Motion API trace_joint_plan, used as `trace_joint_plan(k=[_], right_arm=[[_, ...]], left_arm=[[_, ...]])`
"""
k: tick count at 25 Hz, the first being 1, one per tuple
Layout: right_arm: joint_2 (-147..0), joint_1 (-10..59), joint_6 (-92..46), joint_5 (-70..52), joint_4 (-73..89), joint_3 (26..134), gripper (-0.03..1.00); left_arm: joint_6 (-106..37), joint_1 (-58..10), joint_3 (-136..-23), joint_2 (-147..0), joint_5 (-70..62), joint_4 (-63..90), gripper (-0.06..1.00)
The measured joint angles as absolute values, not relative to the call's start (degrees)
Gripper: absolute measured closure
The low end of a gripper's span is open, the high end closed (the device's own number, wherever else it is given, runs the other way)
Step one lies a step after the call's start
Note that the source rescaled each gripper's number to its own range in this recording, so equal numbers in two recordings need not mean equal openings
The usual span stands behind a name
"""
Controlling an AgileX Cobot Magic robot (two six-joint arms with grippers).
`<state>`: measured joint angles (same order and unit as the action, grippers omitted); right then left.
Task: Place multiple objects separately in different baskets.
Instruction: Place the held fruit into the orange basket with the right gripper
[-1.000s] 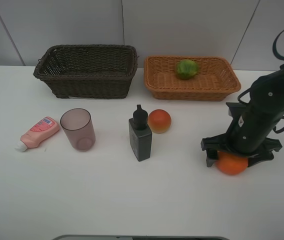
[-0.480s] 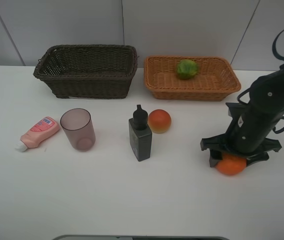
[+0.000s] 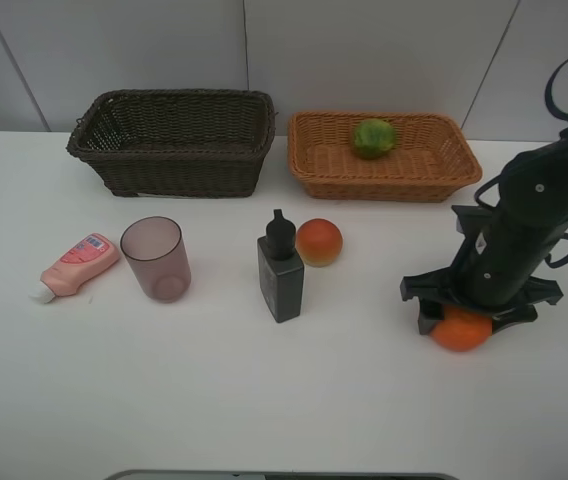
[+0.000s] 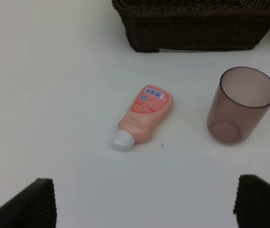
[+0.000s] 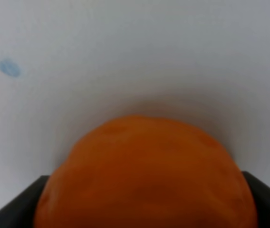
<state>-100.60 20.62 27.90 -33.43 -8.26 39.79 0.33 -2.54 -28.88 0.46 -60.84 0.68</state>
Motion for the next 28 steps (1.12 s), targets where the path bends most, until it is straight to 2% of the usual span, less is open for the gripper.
trace_joint_plan(k=[10,19,28], right_arm=[[-100.6,20.6,27.5,-40.4,-8.2,41.4,0.32],[-100.7,23.3,20.7,-54.5,-8.0,52.7,0.32],[-100.7,23.6,14.9,-59.7,-7.4,65.3,0.32]], left_arm=[[0.3,-2.5,-28.9,0.5,-60.8,0.7,-0.02],[0.3,-2.5,-28.9,0.5,-60.8,0.7,-0.02],[0.3,-2.5,-28.9,0.5,-60.8,0.7,-0.02]])
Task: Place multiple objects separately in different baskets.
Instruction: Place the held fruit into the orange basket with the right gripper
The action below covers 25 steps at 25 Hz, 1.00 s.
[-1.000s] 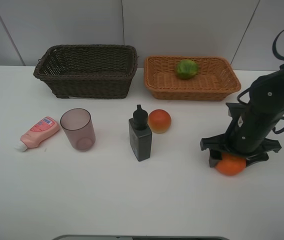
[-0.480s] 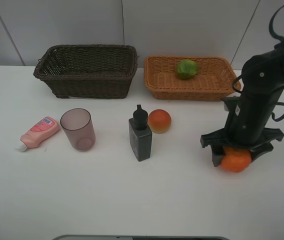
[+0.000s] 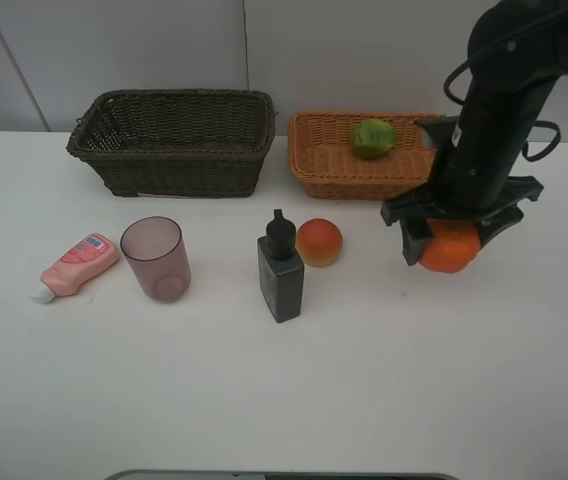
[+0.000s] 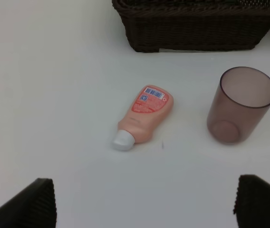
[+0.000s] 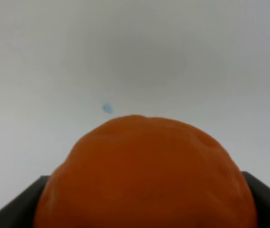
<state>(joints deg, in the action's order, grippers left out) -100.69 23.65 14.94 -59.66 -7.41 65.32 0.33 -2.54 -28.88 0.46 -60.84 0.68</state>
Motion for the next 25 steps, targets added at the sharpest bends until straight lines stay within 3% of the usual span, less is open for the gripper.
trace_joint_plan(k=[9,25], right_arm=[[-104.1,26.2,12.2,-62.5,-6.6,78.8,0.32],[-110.3,26.1,10.2,-62.0,-5.6,87.9,0.32]], left_arm=[[0.3,-2.5,-28.9,0.5,-60.8,0.7,-0.02],[0.3,-2.5,-28.9,0.5,-60.8,0.7,-0.02]])
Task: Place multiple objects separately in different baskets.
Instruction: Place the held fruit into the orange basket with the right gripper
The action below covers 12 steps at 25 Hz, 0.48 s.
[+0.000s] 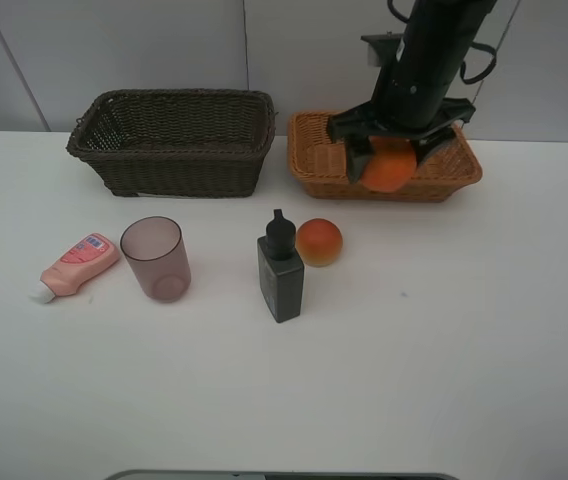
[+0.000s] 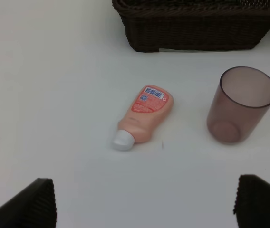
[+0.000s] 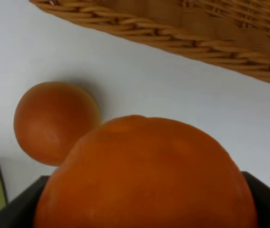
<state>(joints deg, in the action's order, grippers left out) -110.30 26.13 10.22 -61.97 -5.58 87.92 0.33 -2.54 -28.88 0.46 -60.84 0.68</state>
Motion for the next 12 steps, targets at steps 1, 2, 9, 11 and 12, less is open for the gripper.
trace_joint_plan(k=[1,2,9,11,12], right_arm=[[-110.8,26.0,10.2,-62.0,-5.4,88.7,0.32],[-111.2,25.8,10.2,-62.0,-5.4,89.6,0.32],[-114.6,24.9,10.0,-63.3,-5.4,96.5,0.32],[-115.5,24.9,9.9,-63.7,-5.4,98.2,0.32],[-116.0,24.9,9.9,-63.6,-5.4,99.0,0.32]], left_arm=[[0.3,-2.5,-28.9,0.5,-60.8,0.7,-0.02],[0.3,-2.5,-28.9,0.5,-60.8,0.7,-0.02],[0.3,-2.5,-28.9,0.5,-60.8,0.7,-0.02],[0.3,-2.5,-28.9,0.5,-60.8,0.7,-0.02],[0.3,-2.5,-28.9,0.5,-60.8,0.7,-0.02]])
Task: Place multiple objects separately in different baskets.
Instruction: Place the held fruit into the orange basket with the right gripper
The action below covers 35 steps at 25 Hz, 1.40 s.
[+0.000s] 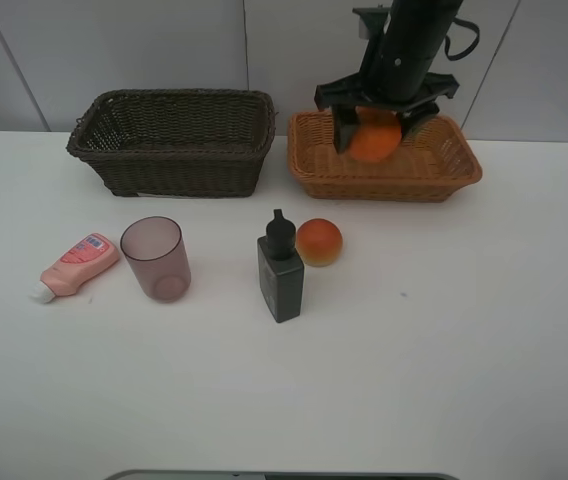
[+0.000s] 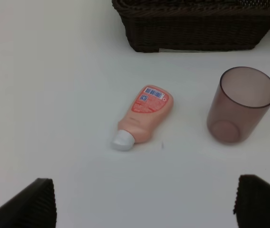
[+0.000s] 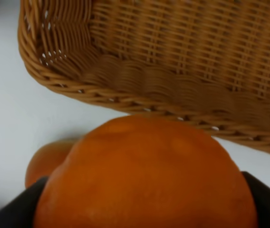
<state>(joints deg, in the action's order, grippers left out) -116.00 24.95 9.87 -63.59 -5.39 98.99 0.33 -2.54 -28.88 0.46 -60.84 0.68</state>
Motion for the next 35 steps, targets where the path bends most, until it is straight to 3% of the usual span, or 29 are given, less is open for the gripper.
trace_joint_plan(k=[12,25,35], right_arm=[[-122.3,24.0,9.8,-60.9,-6.8,108.2,0.32],[-127.6,17.0,11.4,-50.1,-8.2,108.4,0.32],[-131.8,16.3,11.8,-47.5,-9.2,108.4,0.32]], left_arm=[[0.3,-2.5,-28.9,0.5,-60.8,0.7,-0.02],[0.3,-2.5,-28.9,0.5,-60.8,0.7,-0.02],[0.3,-2.5,-28.9,0.5,-60.8,0.7,-0.02]])
